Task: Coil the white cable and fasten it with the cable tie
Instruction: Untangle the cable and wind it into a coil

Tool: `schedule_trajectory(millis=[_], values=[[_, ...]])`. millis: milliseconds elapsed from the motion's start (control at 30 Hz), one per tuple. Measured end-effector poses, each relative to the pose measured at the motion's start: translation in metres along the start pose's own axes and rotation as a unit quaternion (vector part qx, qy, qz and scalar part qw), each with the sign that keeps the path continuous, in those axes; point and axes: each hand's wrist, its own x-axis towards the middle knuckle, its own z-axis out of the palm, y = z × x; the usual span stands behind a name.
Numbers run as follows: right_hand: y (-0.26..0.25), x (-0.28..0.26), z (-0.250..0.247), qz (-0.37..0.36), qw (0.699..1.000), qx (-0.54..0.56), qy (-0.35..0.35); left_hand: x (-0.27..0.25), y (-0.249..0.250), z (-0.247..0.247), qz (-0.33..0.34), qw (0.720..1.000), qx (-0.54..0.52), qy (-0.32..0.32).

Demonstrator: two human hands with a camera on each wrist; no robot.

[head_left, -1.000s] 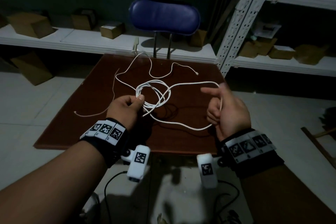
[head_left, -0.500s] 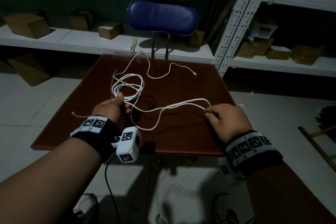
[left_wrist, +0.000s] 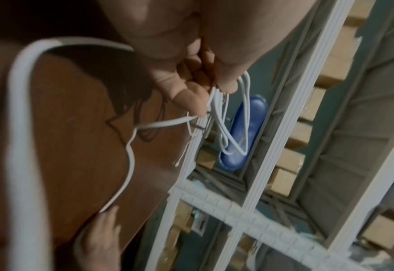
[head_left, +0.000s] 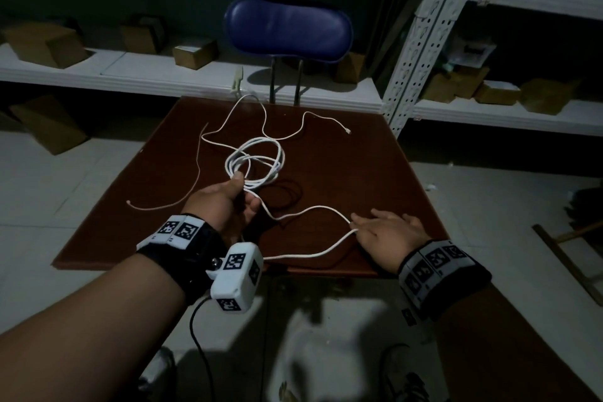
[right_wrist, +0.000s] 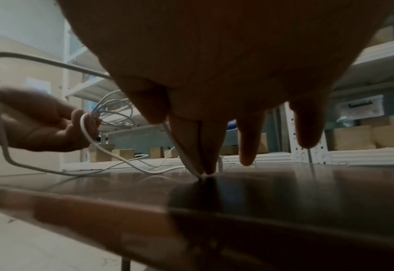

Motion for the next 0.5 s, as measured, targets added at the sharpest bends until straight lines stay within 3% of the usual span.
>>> schedule_trajectory(millis=[167, 300, 400, 500], values=[[-0.001, 0.004, 0.000, 0.022, 0.999, -0.018, -0.046, 0.000, -0.026, 0.001, -0.057, 0.998, 0.004, 0.002], [0.002, 0.001, 0.001, 0.016, 0.999, -0.024, -0.023, -0.004, -0.038, 0.001, -0.057, 0.998, 0.028, 0.000], [0.006, 0.000, -0.004, -0.005, 0.998, 0.004, 0.062, -0.008, -0.042, 0.001, -0.031, 0.997, 0.066, -0.025], [0.010, -0.005, -0.017, -0.096, 0.963, 0.074, 0.239, -0.011, -0.043, 0.001, -0.018, 0.995, 0.090, -0.038]])
